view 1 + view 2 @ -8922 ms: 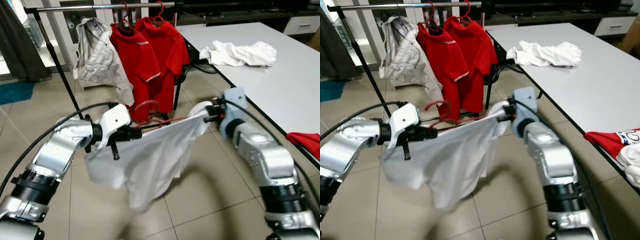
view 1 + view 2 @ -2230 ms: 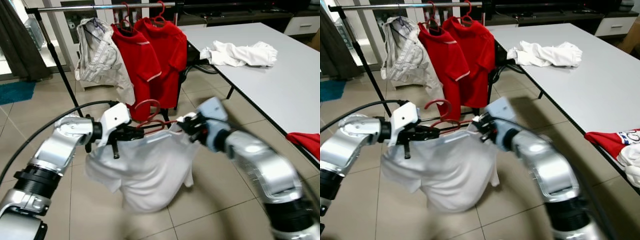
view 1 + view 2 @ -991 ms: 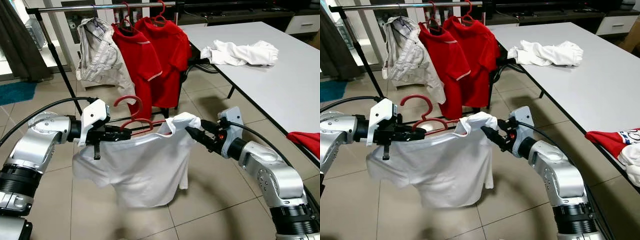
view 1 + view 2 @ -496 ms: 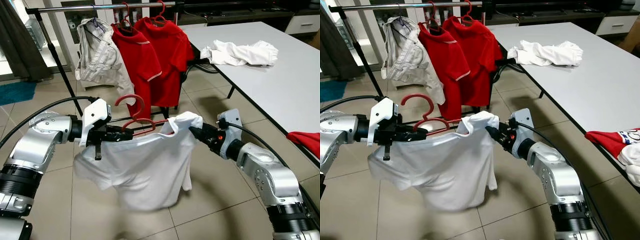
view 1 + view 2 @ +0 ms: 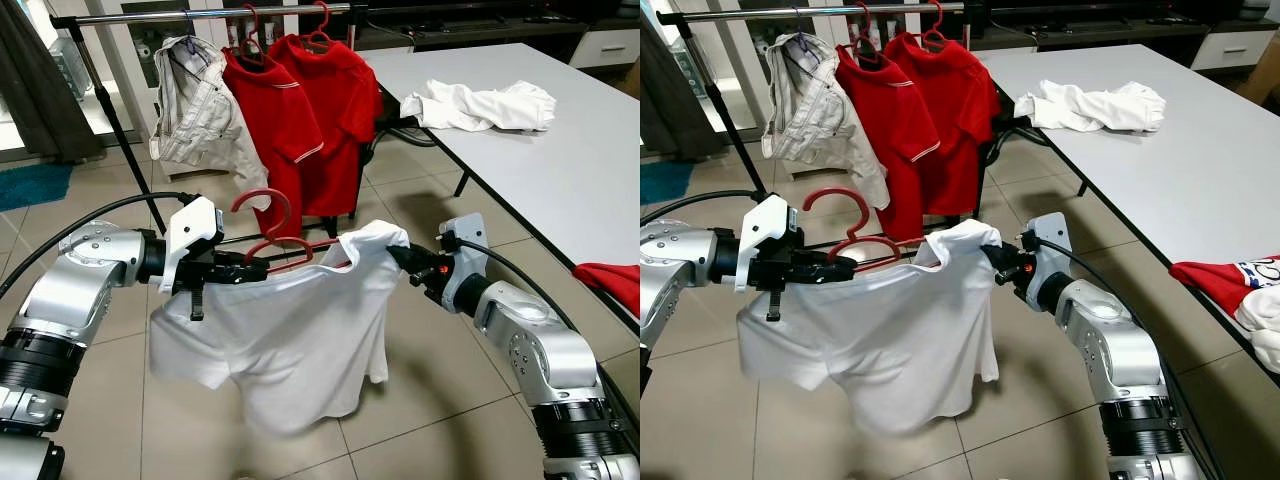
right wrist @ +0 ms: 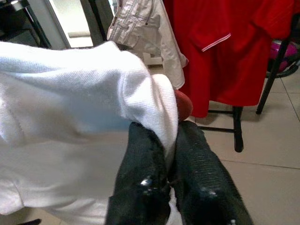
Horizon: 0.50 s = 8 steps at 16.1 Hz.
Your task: Hang hanger
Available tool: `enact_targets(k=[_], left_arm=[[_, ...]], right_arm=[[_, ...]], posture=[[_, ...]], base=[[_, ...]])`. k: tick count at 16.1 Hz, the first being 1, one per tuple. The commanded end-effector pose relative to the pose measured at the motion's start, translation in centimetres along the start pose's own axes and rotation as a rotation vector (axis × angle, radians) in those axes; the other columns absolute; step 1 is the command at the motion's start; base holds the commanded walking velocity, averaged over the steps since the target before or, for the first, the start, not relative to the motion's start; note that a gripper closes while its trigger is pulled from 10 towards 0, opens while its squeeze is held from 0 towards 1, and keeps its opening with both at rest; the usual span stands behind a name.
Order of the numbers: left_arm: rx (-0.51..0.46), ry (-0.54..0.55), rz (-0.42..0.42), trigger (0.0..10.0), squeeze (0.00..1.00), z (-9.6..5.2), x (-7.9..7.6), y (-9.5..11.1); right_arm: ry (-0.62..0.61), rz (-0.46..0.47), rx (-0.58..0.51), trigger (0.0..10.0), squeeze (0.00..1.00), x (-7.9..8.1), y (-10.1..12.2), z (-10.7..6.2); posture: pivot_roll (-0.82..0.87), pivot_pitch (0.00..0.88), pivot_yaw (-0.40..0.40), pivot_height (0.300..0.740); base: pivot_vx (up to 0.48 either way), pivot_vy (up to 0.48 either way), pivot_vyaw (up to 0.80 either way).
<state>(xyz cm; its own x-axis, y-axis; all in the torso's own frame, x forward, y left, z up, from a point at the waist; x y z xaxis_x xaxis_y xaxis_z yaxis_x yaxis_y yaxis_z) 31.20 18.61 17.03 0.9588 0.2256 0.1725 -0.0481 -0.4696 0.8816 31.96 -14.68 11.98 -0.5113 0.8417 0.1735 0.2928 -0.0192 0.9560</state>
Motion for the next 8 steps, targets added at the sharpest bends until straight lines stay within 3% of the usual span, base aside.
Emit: enact_targets(k=[1,8], left_arm=[[-0.005,0.006,0.02,0.0,0.0,-0.13,0.07,0.43],[0.066,0.035,0.03,0.0,0.0,-0.07,0.24,-0.49]], right_arm=[[-0.016,-0.001,-0.025,0.0,0.0,-0.34,0.58,-0.14],[-0.032,-0.068,-0.031,0.0,0.0,-0.44,1.12,-0.15]], posture=[[-0.1,0.0,0.038,0.74],[-0.11,0.0,0.036,0.74]], base=[[0.0,0.0,0.0],[0.0,0.0,0.0]])
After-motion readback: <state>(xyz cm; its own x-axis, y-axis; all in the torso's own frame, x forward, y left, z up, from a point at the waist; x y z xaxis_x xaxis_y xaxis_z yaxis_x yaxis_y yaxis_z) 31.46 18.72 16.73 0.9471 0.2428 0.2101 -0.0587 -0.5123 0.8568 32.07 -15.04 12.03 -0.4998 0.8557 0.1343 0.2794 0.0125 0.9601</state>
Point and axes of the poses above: a point about 5 cm out from each wrist's last joint towards the gripper, its own z axis pointing out of the wrist towards the gripper, its own y axis along the axis of the wrist's last joint, x = y × z, the point moved 2 cm from there along z, pointing out of the wrist towards the gripper, and after that the axes turned 1 degree about z, right-handed, at the moved point
